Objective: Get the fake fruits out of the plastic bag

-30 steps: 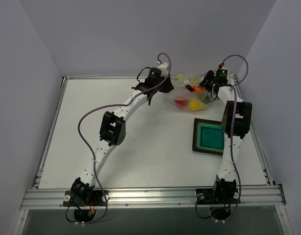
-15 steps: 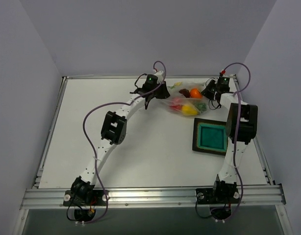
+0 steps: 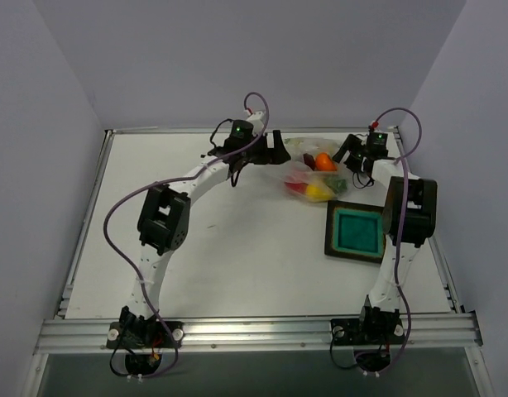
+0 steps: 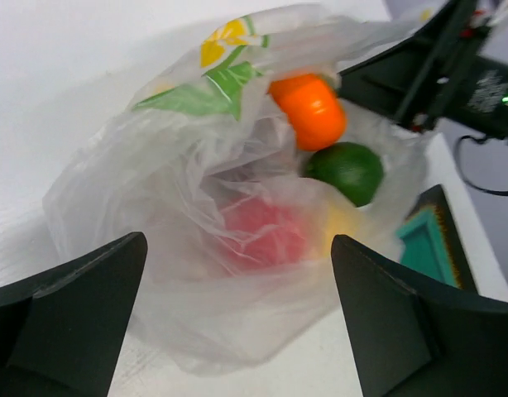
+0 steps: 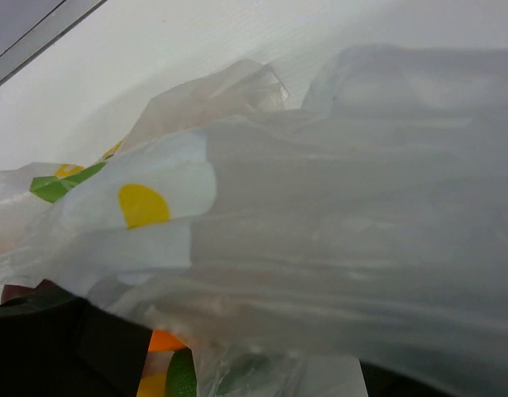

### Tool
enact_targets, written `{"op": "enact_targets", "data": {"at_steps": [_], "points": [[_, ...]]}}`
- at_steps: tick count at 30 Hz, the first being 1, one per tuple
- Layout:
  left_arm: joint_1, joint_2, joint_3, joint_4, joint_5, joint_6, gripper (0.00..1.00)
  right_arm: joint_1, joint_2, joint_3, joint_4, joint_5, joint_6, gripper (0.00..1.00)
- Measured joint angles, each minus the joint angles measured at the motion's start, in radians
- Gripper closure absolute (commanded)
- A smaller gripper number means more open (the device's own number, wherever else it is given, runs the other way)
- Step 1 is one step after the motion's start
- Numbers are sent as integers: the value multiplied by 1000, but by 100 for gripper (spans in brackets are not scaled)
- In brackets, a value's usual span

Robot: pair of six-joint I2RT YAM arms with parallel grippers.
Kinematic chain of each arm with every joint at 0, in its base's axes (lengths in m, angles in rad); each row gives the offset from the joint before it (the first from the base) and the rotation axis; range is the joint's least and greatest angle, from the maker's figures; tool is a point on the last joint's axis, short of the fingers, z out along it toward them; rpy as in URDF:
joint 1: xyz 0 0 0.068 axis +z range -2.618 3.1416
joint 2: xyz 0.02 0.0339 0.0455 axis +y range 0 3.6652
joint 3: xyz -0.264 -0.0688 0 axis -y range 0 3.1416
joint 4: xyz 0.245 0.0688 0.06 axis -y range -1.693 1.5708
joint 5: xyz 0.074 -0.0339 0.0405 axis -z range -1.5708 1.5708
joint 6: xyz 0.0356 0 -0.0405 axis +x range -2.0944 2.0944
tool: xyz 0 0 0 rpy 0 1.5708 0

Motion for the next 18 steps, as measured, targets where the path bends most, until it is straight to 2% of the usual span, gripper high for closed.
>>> {"op": "enact_targets", "data": {"at_steps": [1,2,6,8,9,13,18], "points": [[0,-43,-32,11,-4,-2,1,-1,-2,3,-3,0,0,21],[0,-85,-60,23,-9,-2,6,-1,-4,5,-5,1,0,18],[0,-209,-136,49,-11,-6,6,-1,-17,15,-6,2,0,10],[0,-247,-161,50,-13,-5,1,-1,-26,15,-8,2,-2,9],[0,-264,-175,47,-18,-3,15,-1,-31,15,-8,3,-2,9],[-18,-336,-229,-27,-130,32,45,-1,-54,12,-9,11,-5,10],[-128,-409,-217,-146,-364,137,46,6,-88,-3,-12,40,-12,18]]}}
